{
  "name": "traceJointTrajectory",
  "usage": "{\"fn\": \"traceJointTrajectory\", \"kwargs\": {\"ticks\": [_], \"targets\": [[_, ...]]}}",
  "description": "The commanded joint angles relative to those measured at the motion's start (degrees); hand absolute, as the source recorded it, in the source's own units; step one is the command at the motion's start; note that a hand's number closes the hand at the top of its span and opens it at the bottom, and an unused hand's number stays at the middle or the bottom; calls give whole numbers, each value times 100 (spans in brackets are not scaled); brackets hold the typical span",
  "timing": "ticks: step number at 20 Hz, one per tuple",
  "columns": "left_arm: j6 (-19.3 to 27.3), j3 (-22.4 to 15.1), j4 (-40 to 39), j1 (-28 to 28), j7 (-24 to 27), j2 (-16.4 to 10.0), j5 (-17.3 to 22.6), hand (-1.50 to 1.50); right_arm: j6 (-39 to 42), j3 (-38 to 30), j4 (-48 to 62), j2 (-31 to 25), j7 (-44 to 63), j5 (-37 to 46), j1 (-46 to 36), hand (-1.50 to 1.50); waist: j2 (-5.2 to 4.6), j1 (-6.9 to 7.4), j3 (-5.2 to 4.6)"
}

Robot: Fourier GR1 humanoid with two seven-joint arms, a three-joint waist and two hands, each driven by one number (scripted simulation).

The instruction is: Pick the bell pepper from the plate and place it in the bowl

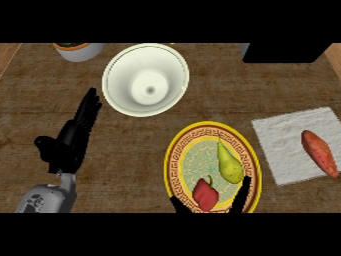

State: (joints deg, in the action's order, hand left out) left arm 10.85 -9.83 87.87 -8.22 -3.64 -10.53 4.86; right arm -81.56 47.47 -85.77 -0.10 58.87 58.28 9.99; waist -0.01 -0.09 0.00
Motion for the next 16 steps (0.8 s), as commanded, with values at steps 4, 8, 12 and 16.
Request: {"fn": "traceJointTrajectory", "kwargs": {"ticks": [4, 8, 12, 16], "targets": [[-186, 85, -239, 114, 254, 158, -204, 0, -235, 9, 836, 10, 179, -254, -358, -150, -1, 8, 0], [-239, 207, 384, 277, -117, 10, -185, 0, -421, 72, 1076, 9, 474, -529, -1090, -150, 2, 38, 2], [-108, 85, -9, 2, -59, 266, -313, 0, 387, 291, 1487, 9, 312, -296, -1389, 150, -12, 42, 0], [-127, 41, 211, 256, -43, 310, -387, 0, 436, 476, 1596, 9, 565, -146, -1566, 150, 0, 42, 0]]}}
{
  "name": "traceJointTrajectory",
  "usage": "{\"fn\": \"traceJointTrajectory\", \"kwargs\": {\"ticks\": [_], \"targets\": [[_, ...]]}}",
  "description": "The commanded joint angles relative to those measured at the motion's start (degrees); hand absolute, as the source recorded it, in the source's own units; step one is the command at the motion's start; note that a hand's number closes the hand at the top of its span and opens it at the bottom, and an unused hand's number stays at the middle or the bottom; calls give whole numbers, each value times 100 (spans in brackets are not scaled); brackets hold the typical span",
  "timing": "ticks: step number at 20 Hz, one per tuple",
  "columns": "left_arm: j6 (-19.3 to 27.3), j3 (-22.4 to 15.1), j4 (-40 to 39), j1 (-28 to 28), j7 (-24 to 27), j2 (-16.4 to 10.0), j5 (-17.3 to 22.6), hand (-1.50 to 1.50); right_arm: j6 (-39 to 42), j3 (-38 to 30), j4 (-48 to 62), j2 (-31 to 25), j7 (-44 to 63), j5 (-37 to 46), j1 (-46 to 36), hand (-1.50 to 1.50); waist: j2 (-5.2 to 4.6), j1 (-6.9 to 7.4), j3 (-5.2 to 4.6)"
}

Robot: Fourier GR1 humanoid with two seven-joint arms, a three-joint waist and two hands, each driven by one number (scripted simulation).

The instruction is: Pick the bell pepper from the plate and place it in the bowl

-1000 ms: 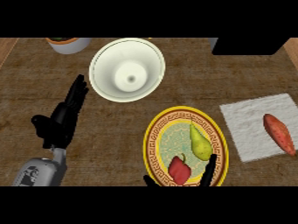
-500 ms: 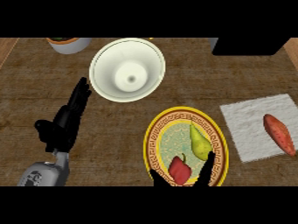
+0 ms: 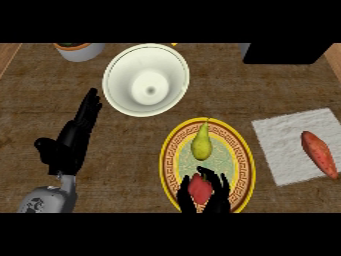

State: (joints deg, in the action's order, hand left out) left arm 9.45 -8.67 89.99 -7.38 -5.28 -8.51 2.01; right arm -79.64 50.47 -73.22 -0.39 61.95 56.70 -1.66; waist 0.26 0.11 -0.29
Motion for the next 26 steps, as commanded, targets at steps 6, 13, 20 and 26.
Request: {"fn": "traceJointTrajectory", "kwargs": {"ticks": [6, 13, 20, 26], "targets": [[-253, -64, -352, -407, 138, 144, -14, 0, 1110, 1396, 133, 37, 333, -637, -1824, 150, -118, 471, 39], [-386, -350, -446, -731, 122, 258, -131, 0, 2021, 2516, -631, 39, 383, -1755, -3712, 150, -205, 992, 34], [-390, -222, -576, -609, 128, 257, -41, 0, 1667, 2463, -704, 39, -6, -2300, -5562, 150, -103, 725, 18], [-366, -69, -481, -500, 50, 125, 15, 0, 2225, 1871, -376, 35, 468, -2672, -7091, 150, -31, 584, 8]]}}
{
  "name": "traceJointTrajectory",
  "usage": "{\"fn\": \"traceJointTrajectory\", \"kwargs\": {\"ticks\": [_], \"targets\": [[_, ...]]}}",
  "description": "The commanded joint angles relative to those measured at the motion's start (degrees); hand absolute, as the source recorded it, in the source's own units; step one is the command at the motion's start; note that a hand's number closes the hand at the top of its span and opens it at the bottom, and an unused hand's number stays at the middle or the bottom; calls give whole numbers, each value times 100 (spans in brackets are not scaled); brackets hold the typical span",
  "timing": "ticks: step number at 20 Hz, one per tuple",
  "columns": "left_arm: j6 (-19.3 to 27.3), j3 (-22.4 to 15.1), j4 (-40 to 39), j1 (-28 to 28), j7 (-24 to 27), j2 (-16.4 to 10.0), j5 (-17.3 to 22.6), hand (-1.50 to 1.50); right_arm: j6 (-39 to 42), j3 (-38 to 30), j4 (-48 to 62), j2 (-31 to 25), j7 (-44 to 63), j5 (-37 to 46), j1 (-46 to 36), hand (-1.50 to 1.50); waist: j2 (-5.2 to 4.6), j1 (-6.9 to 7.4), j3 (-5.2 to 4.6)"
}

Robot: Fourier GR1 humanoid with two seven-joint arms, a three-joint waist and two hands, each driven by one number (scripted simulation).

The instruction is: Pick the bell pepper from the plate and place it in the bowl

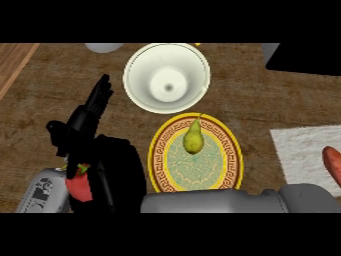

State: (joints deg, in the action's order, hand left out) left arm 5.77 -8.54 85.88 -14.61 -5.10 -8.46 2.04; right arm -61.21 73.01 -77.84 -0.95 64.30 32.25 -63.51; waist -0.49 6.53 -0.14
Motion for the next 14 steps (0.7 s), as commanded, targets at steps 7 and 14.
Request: {"fn": "traceJointTrajectory", "kwargs": {"ticks": [7, 14], "targets": [[74, -54, -142, 202, 109, 138, -34, 0, 1095, -905, 688, 89, 697, -1066, -2207, 150, 24, -177, -12], [122, -34, -195, 110, 134, 153, -119, 0, 1079, -1327, 1803, 93, 536, -1812, -3191, 150, -7, -171, -17]]}}
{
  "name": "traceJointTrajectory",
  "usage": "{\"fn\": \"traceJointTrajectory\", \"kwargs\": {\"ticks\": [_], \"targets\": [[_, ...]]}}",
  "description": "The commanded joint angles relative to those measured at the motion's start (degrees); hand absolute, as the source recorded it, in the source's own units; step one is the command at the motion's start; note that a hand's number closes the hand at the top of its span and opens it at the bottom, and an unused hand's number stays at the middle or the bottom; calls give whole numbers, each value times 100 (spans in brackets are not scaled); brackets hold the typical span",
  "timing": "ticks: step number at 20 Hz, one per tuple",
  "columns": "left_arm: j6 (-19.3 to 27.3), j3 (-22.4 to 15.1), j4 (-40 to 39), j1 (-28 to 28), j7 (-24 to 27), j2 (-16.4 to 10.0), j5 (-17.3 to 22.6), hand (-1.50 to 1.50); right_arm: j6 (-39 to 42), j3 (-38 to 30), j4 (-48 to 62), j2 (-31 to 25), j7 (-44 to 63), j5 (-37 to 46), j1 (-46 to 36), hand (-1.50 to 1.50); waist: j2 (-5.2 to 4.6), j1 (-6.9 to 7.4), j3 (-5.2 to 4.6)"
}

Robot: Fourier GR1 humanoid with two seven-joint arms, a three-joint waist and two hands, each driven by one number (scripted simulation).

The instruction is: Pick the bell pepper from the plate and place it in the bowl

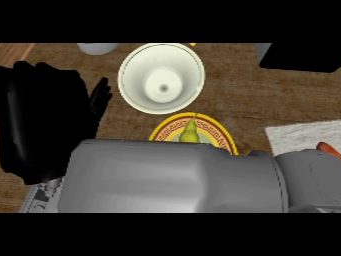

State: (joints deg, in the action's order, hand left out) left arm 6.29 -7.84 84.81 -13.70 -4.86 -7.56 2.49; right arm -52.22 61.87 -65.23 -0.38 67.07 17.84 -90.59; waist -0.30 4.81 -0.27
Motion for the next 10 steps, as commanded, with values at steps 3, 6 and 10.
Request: {"fn": "traceJointTrajectory", "kwargs": {"ticks": [3, 6, 10], "targets": [[84, -155, 148, 353, 59, 70, -151, 0, 460, -480, 1128, 36, -90, -682, -702, 150, -20, -11, 2], [148, -206, 2, 225, 183, 193, -235, 0, 336, -401, 1496, 37, -485, -1014, -513, 150, -62, -49, 1], [165, -134, 319, 79, -205, 144, -154, 0, 920, -178, 2293, 38, -649, -1074, -585, 150, -61, -46, 5]]}}
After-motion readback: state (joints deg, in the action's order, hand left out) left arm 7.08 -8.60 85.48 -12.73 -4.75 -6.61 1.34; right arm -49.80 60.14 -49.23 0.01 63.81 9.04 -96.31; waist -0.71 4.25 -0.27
